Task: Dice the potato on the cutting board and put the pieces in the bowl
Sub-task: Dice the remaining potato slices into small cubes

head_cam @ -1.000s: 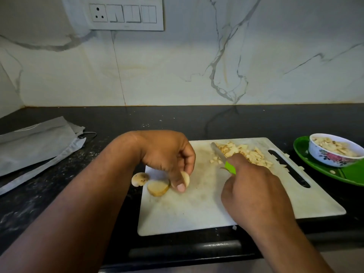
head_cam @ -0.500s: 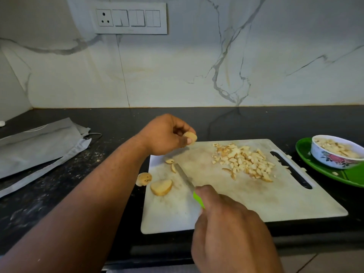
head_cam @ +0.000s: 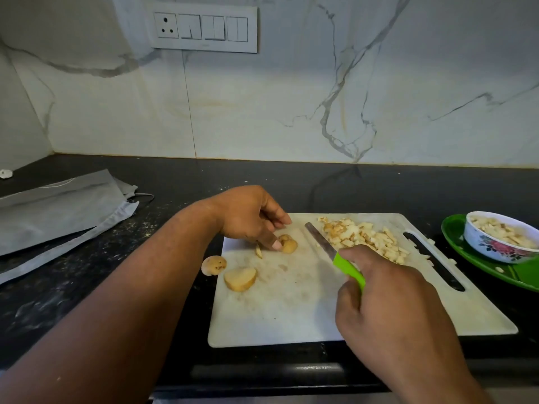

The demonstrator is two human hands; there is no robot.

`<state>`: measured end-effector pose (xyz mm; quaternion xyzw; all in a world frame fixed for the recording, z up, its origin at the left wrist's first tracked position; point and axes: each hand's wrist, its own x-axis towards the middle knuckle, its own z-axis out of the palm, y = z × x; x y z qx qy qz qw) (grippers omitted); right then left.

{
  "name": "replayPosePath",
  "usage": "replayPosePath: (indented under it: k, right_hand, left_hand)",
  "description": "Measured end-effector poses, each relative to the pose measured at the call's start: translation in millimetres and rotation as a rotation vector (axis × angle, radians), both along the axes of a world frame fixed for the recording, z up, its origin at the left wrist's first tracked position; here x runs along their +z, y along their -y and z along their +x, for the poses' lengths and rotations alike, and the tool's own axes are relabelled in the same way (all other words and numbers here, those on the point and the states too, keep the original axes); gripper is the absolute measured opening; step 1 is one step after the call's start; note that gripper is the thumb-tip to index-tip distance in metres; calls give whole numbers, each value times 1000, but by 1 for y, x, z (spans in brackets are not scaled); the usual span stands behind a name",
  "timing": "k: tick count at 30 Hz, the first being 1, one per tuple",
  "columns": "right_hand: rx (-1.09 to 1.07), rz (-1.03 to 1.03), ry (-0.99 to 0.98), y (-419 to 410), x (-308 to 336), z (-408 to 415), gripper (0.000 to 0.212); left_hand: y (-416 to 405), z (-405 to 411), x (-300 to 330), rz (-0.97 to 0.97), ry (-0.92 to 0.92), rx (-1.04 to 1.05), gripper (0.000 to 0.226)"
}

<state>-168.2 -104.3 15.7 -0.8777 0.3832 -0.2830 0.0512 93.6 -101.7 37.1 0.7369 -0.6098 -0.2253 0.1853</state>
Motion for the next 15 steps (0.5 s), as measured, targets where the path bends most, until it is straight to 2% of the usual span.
replayPosePath:
  k: [6,15]
  right_hand:
    - [25,-1,-15,9,1,15,43]
    - [42,18,-129,4,8,14,45]
  left_hand:
    - [9,-10,-10,-62,25,27,28]
    - [20,-21,-14,-37,7,151,27]
